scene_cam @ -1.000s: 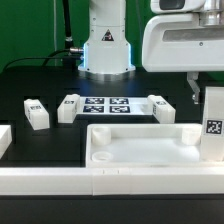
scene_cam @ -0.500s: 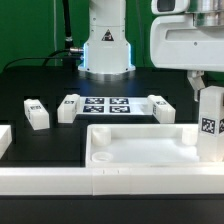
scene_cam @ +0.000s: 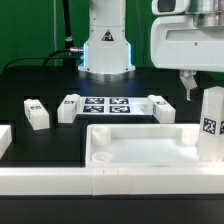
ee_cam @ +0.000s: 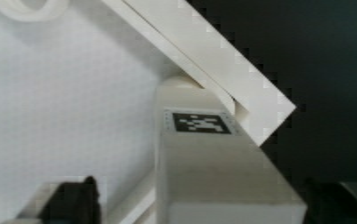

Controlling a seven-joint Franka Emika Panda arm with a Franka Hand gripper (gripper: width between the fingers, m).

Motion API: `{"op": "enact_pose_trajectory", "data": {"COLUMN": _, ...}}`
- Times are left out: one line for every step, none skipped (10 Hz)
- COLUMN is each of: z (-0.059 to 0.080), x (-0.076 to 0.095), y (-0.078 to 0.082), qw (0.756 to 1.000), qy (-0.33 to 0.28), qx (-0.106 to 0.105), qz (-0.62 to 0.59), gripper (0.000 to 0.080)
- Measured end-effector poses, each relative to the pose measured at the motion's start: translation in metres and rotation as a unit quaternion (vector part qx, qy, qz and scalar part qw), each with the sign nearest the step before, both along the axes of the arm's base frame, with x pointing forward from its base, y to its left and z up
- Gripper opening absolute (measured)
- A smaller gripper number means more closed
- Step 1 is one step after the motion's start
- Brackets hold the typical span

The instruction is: Assemble desk

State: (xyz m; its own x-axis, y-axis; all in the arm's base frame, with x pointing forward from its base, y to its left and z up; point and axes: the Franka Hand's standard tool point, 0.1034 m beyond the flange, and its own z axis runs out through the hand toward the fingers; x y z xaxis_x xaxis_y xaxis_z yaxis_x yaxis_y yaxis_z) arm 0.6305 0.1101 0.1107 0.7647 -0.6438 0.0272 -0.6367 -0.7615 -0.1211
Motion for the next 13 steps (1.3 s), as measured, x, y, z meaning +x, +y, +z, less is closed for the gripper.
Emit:
{"op": "enact_pose_trajectory", "data": {"z": 0.0006, "x": 0.0006, "y": -0.0002, "qw": 0.998, "qy": -0.005, "qx": -0.005, "qz": 0.056, "gripper": 0.0636}}
{"op": "enact_pose_trajectory", "data": {"z": 0.0015, "x": 0.0020, "y": -0.0027, "qw": 0.992, "qy": -0.011, "qx": -0.013, "qz": 0.125, "gripper": 0.0636}}
{"op": "enact_pose_trajectory", "data": {"z": 0.0015, "x": 0.0024, "y": -0.0046, "qw": 0.983, "qy": -0.015, "qx": -0.018, "qz": 0.182, "gripper": 0.0636}}
{"op": "enact_pose_trajectory", "data": {"z": 0.0012, "x": 0.0021, "y": -0.0055, "qw": 0.968, "qy": -0.018, "qx": -0.026, "qz": 0.248, "gripper": 0.0636}}
{"op": "enact_pose_trajectory", "data": {"z": 0.0000, "x": 0.0013, "y": -0.0061, "qw": 0.953, "qy": -0.017, "qx": -0.030, "qz": 0.301, "gripper": 0.0636}}
{"op": "enact_pose_trajectory", "data": {"z": -0.0005, "x": 0.0011, "y": -0.0052, "qw": 0.938, "qy": -0.017, "qx": -0.032, "qz": 0.345, "gripper": 0.0650}}
{"op": "enact_pose_trajectory", "data": {"z": -0.0001, "x": 0.0010, "y": -0.0040, "qw": 0.925, "qy": -0.015, "qx": -0.034, "qz": 0.379, "gripper": 0.0650}}
{"op": "enact_pose_trajectory", "data": {"z": 0.0004, "x": 0.0012, "y": -0.0029, "qw": 0.909, "qy": -0.017, "qx": -0.039, "qz": 0.415, "gripper": 0.0650}}
{"op": "enact_pose_trajectory", "data": {"z": 0.0004, "x": 0.0012, "y": -0.0029, "qw": 0.897, "qy": -0.018, "qx": -0.043, "qz": 0.440, "gripper": 0.0650}}
{"op": "enact_pose_trajectory", "data": {"z": 0.0004, "x": 0.0013, "y": -0.0036, "qw": 0.877, "qy": -0.021, "qx": -0.046, "qz": 0.477, "gripper": 0.0650}}
{"op": "enact_pose_trajectory", "data": {"z": 0.0003, "x": 0.0013, "y": -0.0032, "qw": 0.874, "qy": -0.022, "qx": -0.046, "qz": 0.483, "gripper": 0.0650}}
{"op": "enact_pose_trajectory", "data": {"z": -0.0001, "x": 0.0012, "y": -0.0029, "qw": 0.877, "qy": -0.021, "qx": -0.046, "qz": 0.479, "gripper": 0.0650}}
{"op": "enact_pose_trajectory", "data": {"z": -0.0001, "x": 0.0012, "y": -0.0033, "qw": 0.877, "qy": -0.021, "qx": -0.046, "qz": 0.478, "gripper": 0.0561}}
